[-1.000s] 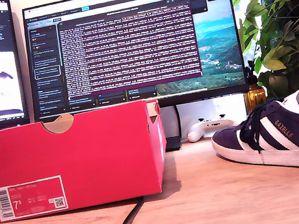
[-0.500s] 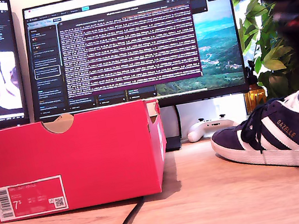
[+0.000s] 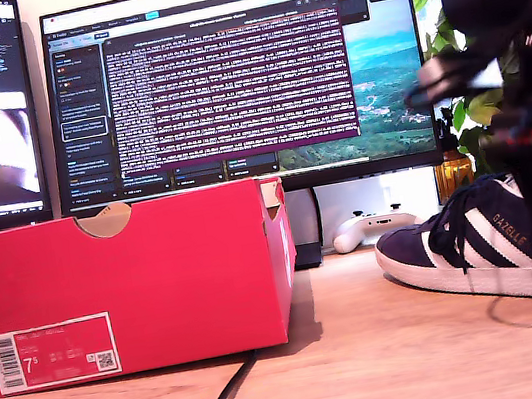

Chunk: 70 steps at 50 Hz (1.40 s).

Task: Pack the blue shoes by picking the first shoe and placing it inside the red shoebox, left side, then picking and rotating the second shoe and placing it in the shoebox

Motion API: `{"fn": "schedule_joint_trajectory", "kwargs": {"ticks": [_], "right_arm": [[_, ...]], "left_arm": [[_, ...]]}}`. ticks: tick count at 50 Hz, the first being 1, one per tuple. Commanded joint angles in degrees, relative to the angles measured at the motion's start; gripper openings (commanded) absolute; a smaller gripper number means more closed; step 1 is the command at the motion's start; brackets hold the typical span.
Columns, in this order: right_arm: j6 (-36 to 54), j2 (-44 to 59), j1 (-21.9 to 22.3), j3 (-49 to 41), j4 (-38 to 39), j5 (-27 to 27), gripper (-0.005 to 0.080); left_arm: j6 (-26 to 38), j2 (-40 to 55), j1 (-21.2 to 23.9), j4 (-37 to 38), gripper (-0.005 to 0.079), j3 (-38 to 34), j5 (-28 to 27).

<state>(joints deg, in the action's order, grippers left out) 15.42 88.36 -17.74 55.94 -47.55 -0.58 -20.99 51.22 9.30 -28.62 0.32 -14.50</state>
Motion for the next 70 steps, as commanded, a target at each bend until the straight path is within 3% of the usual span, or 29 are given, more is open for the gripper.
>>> {"fn": "schedule_joint_trajectory", "kwargs": {"ticks": [1,7,16,26,51,62,70], "right_arm": [[0.5,2.14,-0.26,0.17,0.72,0.11,0.0335],[0.55,3.26,-0.72,0.17,2.6,0.07,-0.0024],[-0.11,3.23,-1.4,0.52,4.35,-0.96,-0.0013],[-5.86,3.23,-3.63,4.72,-1.33,-4.28,-0.0013],[-26.34,3.19,-8.57,27.02,-10.95,-5.01,-0.0013],[-32.35,3.19,-12.79,35.69,-8.28,-5.05,-0.0013],[-37.2,3.21,-17.03,37.44,-0.61,-5.03,-0.0013]], "left_arm": [[-0.04,0.26,0.11,-0.35,-0.0021,-1.7,-0.11],[-0.04,0.26,0.11,-1.01,-0.0021,-1.7,-0.11],[-0.04,0.26,0.11,-2.64,-0.0021,-1.7,-0.11],[-0.07,0.24,0.11,-3.23,-0.0021,-1.7,-0.57],[-0.02,0.26,0.11,-3.58,-0.0021,-1.7,-4.61],[0.02,0.26,0.11,-3.58,-0.0021,-1.7,-4.61],[0.02,0.26,0.11,-3.58,-0.0021,-1.7,-4.66]]}}
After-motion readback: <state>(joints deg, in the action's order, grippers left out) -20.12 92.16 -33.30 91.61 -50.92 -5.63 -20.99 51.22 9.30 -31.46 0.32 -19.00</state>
